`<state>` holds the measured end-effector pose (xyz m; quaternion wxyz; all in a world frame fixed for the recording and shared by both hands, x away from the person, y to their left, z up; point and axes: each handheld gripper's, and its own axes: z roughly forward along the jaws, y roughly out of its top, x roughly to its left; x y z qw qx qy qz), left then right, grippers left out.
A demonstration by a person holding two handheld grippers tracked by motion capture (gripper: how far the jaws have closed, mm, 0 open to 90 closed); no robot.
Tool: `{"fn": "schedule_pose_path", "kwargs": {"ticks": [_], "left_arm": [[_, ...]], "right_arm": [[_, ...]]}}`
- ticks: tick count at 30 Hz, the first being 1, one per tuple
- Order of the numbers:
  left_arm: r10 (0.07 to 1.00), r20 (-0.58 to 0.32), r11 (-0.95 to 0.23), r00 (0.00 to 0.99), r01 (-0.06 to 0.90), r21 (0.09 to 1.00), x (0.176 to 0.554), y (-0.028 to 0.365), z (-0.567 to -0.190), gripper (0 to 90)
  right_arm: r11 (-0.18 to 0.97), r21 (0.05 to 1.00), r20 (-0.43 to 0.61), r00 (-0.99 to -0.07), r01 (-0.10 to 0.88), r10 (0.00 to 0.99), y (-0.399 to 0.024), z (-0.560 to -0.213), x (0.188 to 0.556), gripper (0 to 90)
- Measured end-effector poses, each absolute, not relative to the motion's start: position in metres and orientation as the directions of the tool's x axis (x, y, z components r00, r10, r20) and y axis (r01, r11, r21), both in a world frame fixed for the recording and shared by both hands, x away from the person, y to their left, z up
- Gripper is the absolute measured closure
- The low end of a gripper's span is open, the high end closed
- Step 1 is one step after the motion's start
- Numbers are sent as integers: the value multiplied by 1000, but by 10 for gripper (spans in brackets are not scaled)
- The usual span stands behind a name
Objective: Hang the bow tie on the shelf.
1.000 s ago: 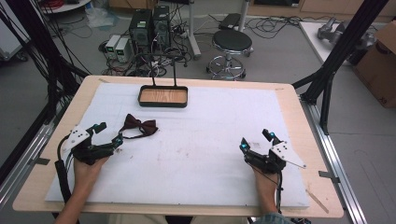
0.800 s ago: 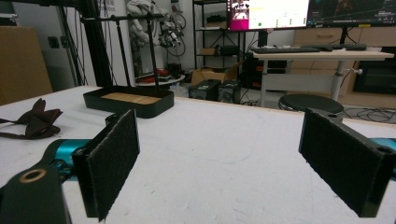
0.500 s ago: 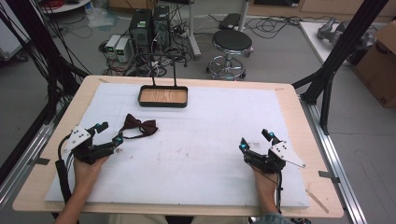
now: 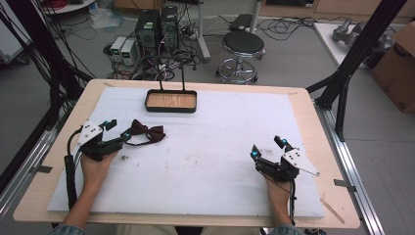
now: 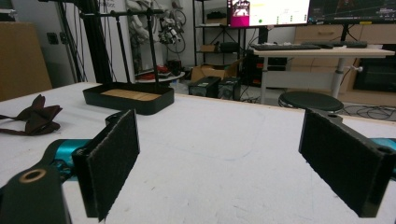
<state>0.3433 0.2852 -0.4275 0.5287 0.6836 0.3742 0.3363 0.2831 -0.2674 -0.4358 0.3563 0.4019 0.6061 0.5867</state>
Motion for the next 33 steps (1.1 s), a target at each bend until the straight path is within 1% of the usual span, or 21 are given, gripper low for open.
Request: {"fn": "schedule_pose_path", "kwargs": {"ticks": [1, 2, 3, 5, 6, 11, 12, 15, 17, 21, 23, 26, 33], "left_arm": [[869, 82, -184, 489, 164, 969, 347, 285, -427, 347], [878, 78, -193, 472, 201, 960, 354, 284, -427, 343], [878, 78, -193, 472, 201, 960, 354, 284, -427, 342], [892, 47, -178, 449, 255, 950, 360, 283, -428, 332], [886, 34, -176, 461, 269, 947, 363, 282, -428, 335], [865, 41, -200, 500, 270, 942, 372, 274, -426, 346], [862, 47, -211, 505, 271, 939, 373, 272, -428, 364], [847, 82, -264, 525, 281, 923, 376, 267, -432, 403], [830, 112, -314, 547, 292, 904, 379, 263, -434, 411], [789, 224, -437, 572, 266, 859, 381, 255, -439, 414], [774, 249, -464, 582, 253, 849, 382, 253, -442, 420], [760, 256, -486, 598, 259, 835, 385, 251, -445, 444], [724, 347, -572, 596, 237, 785, 386, 245, -449, 468]], "right_arm": [[-11, 998, 39, -421, 68, 906, -267, -436, 283, 116], [-9, 998, 37, -422, 68, 906, -267, -436, 283, 116], [-9, 998, 37, -422, 68, 906, -267, -436, 283, 116], [-9, 998, 37, -422, 68, 906, -268, -436, 283, 115], [-12, 997, 40, -420, 70, 907, -268, -436, 283, 115], [-12, 997, 42, -420, 75, 906, -267, -436, 283, 116], [-10, 997, 41, -421, 74, 906, -267, -436, 283, 115], [-20, 997, 52, -423, 80, 905, -268, -436, 283, 116], [-20, 997, 51, -424, 77, 904, -268, -436, 284, 116], [-19, 997, 50, -425, 78, 904, -268, -436, 284, 115], [-20, 997, 52, -426, 78, 903, -268, -436, 284, 116], [-23, 996, 55, -428, 80, 902, -268, -436, 284, 115], [-23, 996, 56, -430, 81, 901, -268, -436, 284, 116]]}}
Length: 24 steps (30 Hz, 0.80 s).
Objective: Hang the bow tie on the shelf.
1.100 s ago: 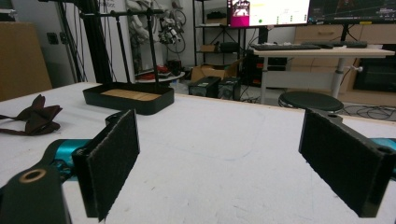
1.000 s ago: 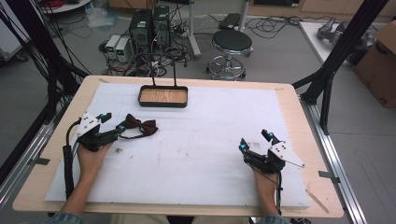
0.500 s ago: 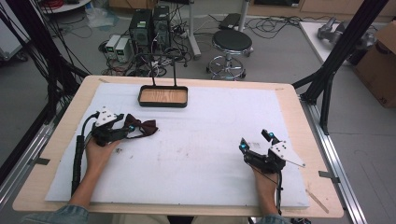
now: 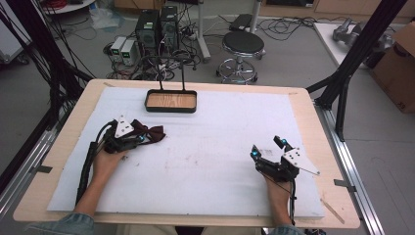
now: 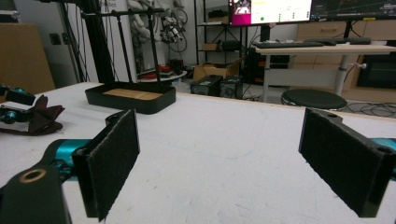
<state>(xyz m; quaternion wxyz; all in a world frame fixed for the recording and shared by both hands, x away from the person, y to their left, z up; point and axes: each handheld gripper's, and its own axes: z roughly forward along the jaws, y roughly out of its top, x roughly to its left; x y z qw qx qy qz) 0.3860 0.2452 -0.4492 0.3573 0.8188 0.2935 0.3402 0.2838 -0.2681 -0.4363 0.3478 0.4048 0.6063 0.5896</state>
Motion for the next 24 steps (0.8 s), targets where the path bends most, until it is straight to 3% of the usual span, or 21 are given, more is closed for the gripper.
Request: {"fn": "schedule_pose_path", "kwargs": {"ticks": [13, 19, 24], "left_arm": [[674, 399, -640, 622, 222, 735, 387, 240, -454, 641], [660, 392, -649, 640, 225, 727, 387, 240, -455, 810], [675, 376, -634, 635, 237, 736, 387, 241, -453, 836]], "right_arm": [[-29, 996, 63, -430, 86, 900, -269, -436, 284, 116], [-30, 996, 65, -429, 87, 901, -268, -436, 284, 116], [-29, 996, 64, -430, 86, 901, -268, -436, 284, 116]]}}
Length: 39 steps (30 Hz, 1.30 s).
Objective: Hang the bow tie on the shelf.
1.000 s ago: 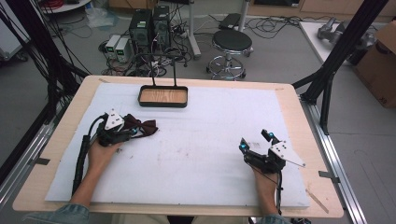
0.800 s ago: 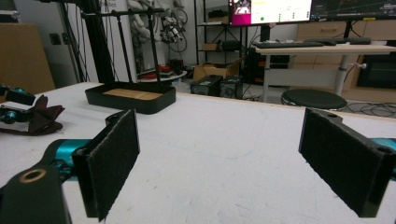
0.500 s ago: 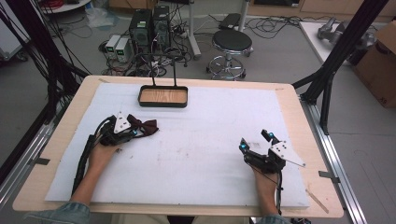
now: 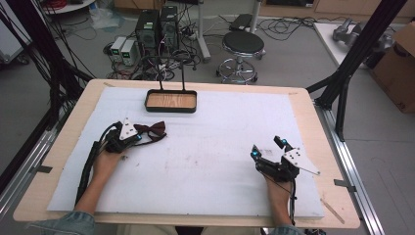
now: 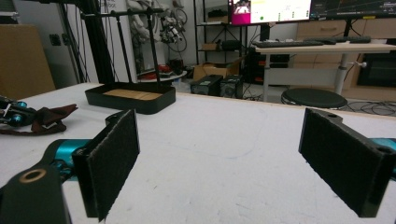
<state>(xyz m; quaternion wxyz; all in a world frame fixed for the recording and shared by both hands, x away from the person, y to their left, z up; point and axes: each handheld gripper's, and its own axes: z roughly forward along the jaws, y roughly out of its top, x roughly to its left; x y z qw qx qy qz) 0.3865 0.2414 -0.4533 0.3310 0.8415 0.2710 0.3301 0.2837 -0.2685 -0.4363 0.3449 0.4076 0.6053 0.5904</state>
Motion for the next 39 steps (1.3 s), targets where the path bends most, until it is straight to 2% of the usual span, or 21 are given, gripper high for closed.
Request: {"fn": "schedule_pose_path", "kwargs": {"ticks": [20, 39], "left_arm": [[763, 287, -482, 579, 214, 850, 384, 257, -420, 835], [832, 208, -357, 513, 210, 910, 413, 260, -381, 834]], "right_arm": [[-25, 996, 58, -426, 84, 903, -269, -436, 284, 116], [-31, 996, 66, -425, 89, 903, -270, -437, 285, 116]]}}
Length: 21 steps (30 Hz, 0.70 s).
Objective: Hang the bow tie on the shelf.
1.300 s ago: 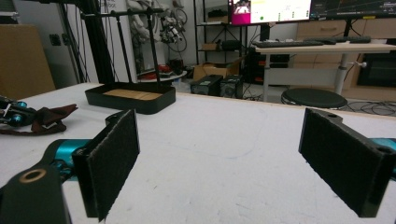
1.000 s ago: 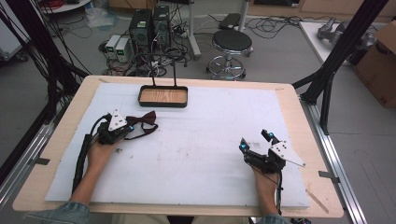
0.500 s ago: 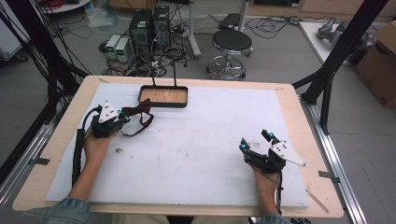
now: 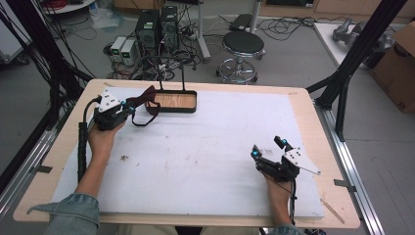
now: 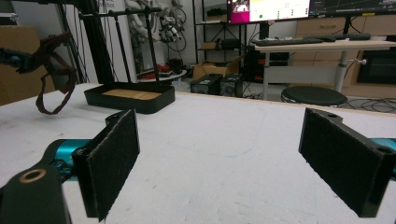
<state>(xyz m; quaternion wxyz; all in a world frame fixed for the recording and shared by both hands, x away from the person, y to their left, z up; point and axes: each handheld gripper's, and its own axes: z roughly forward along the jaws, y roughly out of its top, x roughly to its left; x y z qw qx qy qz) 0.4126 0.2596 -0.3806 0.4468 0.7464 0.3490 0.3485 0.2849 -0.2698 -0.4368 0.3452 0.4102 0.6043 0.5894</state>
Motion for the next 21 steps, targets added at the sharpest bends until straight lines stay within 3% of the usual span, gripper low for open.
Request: {"fn": "schedule_pose_path", "kwargs": {"ticks": [21], "left_arm": [[879, 141, -255, 455, 198, 946, 440, 275, -344, 832]], "right_arm": [[-34, 995, 72, -423, 97, 903, -270, -437, 285, 116]]}}
